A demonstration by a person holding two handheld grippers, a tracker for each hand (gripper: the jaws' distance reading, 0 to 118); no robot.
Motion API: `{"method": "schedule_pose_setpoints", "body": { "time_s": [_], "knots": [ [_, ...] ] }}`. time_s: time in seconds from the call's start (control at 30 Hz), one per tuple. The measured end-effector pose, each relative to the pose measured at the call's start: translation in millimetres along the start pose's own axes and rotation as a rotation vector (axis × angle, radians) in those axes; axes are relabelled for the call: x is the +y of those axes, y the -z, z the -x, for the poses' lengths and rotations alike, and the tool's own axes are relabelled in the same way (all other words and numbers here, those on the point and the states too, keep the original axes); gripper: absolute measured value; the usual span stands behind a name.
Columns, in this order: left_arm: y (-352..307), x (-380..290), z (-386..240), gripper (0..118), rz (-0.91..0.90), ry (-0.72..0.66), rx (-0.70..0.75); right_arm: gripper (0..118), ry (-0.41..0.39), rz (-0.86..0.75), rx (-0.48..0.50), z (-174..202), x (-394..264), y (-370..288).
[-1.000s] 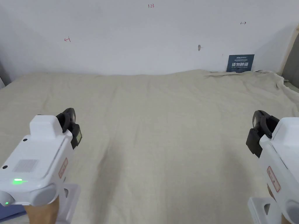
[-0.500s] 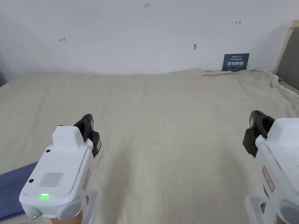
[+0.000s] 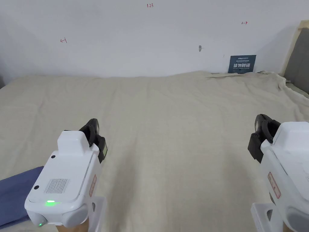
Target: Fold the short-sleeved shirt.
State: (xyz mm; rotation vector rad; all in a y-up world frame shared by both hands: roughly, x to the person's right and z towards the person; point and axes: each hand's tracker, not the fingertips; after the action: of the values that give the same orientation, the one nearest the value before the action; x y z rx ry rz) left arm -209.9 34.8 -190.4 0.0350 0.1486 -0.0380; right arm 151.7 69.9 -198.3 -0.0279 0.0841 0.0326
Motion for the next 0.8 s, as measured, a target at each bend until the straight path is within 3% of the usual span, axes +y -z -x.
{"method": "schedule_pose_setpoints", "body": {
  "time_s": [0.8],
  "knots": [
    [-0.8,0.5,-3.8,0,0.004,0.013,-0.016,0,-0.011,-0.004,-0.002,-0.3,1.1,-2.8]
  ]
}}
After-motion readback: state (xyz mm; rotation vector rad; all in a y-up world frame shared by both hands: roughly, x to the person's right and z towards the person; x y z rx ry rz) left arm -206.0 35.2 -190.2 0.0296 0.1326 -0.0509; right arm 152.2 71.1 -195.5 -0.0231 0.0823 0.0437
